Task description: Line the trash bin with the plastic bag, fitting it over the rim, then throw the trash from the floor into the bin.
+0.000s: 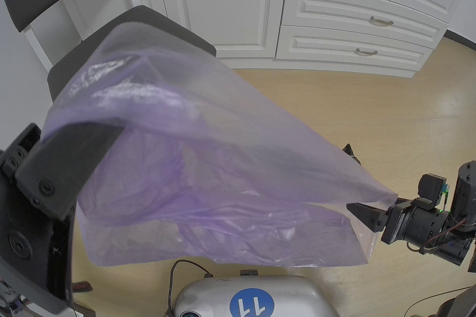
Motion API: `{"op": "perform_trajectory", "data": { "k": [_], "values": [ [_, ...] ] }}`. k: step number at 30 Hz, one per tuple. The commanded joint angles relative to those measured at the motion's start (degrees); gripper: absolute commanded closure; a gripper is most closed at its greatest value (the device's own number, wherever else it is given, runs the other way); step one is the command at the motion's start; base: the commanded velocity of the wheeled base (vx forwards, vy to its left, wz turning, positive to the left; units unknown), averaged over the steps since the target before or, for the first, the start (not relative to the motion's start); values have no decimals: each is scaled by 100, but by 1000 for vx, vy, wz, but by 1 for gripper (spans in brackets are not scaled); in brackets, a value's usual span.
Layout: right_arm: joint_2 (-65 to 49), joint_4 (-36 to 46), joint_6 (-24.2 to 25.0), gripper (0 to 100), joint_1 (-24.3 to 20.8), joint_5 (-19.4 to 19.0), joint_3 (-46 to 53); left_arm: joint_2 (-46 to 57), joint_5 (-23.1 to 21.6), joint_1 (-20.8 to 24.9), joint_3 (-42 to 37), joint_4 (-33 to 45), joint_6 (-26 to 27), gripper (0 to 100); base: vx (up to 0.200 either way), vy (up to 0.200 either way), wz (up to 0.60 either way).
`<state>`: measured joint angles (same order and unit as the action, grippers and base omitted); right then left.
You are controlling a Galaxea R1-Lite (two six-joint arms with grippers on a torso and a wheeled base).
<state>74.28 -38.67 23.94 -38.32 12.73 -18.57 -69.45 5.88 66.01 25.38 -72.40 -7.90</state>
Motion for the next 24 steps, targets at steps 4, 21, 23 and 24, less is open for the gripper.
{"op": "perform_trajectory", "data": {
  "k": [4, 21, 23, 24],
  "values": [
    [43, -9, 5, 100, -9, 2, 20, -25, 1, 17, -7, 7, -10, 100, 0, 0, 0],
    [-282, -18, 75, 100, 61, 2, -42, -121, 10, -9, -68, 15, -80, 100, 0, 0, 0],
    [-353, -9, 67, 100, 79, 19, -86, -183, 10, -62, -68, 15, -80, 100, 0, 0, 0],
    [-396, 0, 67, 100, 79, 19, -103, -201, 19, -62, -68, 24, -80, 100, 0, 0, 0]
  ]
}}
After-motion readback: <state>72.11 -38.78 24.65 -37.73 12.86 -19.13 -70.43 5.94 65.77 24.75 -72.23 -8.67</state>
